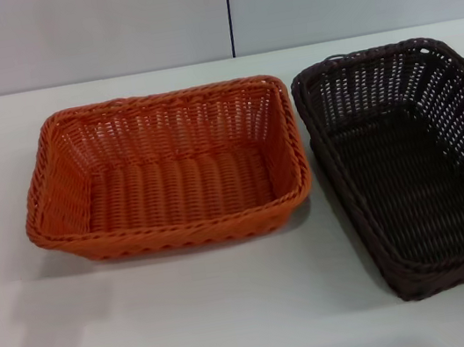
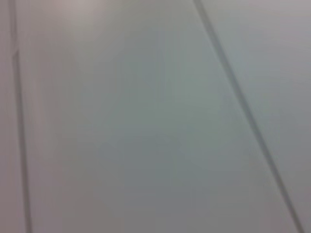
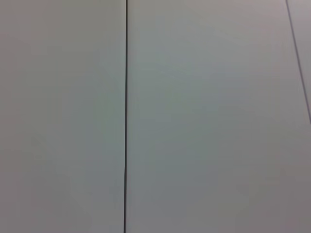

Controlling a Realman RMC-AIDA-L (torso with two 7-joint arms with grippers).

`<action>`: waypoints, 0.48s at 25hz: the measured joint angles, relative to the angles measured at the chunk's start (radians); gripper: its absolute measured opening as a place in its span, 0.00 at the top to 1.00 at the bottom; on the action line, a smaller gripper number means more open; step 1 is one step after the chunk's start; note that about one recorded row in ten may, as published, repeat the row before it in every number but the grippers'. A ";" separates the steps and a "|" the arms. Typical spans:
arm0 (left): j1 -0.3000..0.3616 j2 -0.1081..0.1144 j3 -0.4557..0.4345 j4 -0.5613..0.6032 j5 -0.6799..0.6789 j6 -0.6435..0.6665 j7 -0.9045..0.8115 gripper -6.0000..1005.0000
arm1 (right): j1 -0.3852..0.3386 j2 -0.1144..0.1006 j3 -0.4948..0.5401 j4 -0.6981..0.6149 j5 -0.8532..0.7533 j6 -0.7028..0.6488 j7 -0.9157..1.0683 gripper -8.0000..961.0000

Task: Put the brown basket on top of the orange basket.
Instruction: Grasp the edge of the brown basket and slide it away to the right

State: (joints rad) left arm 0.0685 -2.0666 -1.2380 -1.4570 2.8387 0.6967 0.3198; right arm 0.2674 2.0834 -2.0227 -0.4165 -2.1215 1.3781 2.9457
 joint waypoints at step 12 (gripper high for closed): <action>-0.072 0.001 0.018 0.705 -0.302 0.569 -0.225 0.24 | 0.004 0.000 -0.055 -0.027 -0.005 0.052 0.005 0.14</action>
State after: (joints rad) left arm -0.0038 -2.0658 -1.2201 -0.7516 2.5372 1.2653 0.0951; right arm 0.2718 2.0832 -2.0773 -0.4440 -2.1265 1.4298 2.9511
